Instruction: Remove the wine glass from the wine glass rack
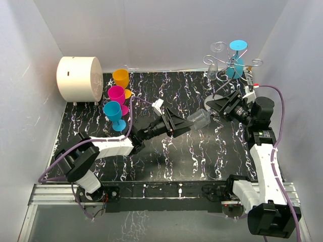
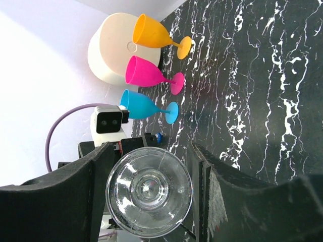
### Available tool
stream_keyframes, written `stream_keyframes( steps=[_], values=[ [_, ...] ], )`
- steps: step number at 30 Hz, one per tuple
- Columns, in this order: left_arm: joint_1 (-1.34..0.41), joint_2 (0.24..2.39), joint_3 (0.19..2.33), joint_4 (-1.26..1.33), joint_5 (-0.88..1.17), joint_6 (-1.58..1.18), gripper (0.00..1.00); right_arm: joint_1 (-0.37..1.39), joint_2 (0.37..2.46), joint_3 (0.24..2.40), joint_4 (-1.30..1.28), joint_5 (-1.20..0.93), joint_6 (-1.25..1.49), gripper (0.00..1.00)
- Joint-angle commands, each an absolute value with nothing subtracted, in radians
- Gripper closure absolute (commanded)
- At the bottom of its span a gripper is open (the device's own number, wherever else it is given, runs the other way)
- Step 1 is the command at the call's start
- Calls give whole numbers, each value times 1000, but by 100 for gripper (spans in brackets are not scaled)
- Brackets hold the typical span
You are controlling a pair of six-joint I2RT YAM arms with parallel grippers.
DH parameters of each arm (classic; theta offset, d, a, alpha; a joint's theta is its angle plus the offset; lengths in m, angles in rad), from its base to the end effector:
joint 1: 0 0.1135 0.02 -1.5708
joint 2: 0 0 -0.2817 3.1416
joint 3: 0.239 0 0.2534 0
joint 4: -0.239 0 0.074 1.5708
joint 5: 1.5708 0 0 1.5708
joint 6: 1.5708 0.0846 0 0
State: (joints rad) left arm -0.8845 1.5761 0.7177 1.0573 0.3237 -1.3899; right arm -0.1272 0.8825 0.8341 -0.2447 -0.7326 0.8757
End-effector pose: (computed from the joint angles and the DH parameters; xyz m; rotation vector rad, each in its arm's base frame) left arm 0.2193 -0.3102 0.2786 -0.0979 1.7526 -2.0265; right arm 0.2263 0.0281 0.3395 0.4351 1.9108 1.1847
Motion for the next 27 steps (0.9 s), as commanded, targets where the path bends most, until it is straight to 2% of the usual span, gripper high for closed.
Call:
stream_keyframes(
  steps=[1,8,14,19,20,22,24,27],
  values=[
    [-894,1571,775,1186,294,-1398,27,-118,864,832,-68,-775,947,91],
    [-893,1627,827,1252,297,-1443,39,-109,858,789,-9,-783,981,91],
    [-893,1625,817,1271,286,-1460,66,-107,845,735,52,-789,1019,88],
    [-891,1618,813,1265,297,-1467,94,-106,843,699,79,-795,1026,76],
    [-890,1614,807,1258,298,-1467,100,-105,842,693,78,-792,1023,72],
    [-880,1594,789,1239,295,-1461,100,-106,843,684,72,-789,1007,59],
    [-864,1555,767,1163,290,-1437,100,-106,846,681,32,-774,960,40],
    [-811,1454,773,878,296,-1346,100,-106,859,682,-64,-726,864,8]
  ],
)
